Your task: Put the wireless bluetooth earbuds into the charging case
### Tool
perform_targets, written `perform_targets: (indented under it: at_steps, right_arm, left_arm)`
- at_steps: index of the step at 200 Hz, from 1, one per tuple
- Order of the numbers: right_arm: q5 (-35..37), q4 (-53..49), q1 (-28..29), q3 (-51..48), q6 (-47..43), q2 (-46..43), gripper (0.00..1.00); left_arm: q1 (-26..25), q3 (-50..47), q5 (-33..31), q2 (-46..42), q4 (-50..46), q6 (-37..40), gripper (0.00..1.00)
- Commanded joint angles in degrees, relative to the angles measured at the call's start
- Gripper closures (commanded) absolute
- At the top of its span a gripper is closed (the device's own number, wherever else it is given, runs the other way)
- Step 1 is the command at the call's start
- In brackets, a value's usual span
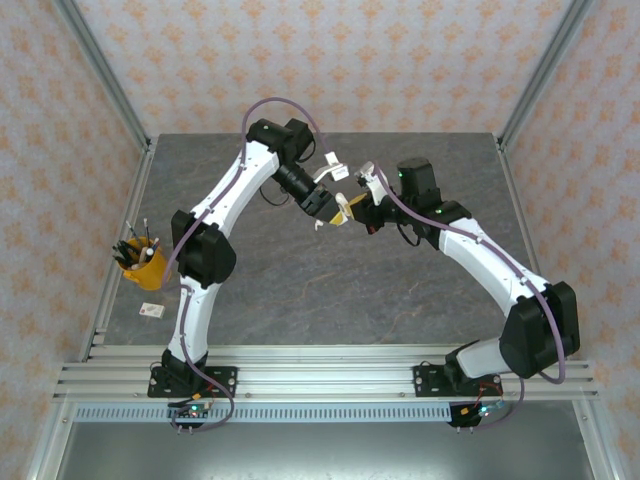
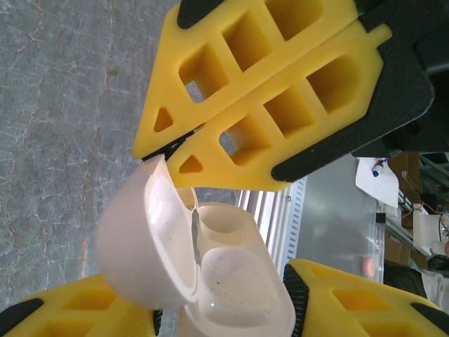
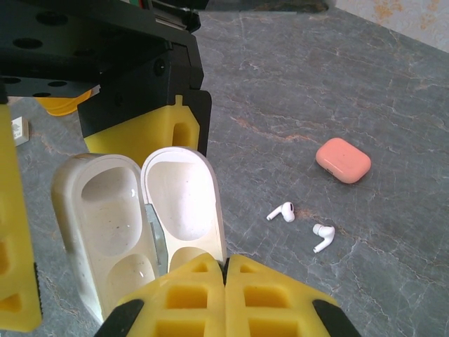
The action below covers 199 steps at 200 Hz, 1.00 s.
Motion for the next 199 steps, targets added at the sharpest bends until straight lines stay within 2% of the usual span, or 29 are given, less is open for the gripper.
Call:
perform_targets:
  at_steps: [1, 154, 199]
  right_arm:
    - [-1.93, -0.31, 0.33, 0.27, 0.13, -1.94, 1.00]
    - [-1.28, -0.62, 0.40, 0.26, -0.32, -1.76, 1.00]
    - [-0.73, -2.38, 0.33, 1.04, -1.52, -1.59, 1.00]
  left_arm:
    - [-0.40, 1.97, 1.62, 1.14, 0.81, -0.57, 0.51]
    - [-0.39, 2.41, 2.66, 2.03, -1.26, 0.70, 0.66]
    - [-0.40, 2.67, 2.68, 2.48, -3.58, 2.29, 0.67]
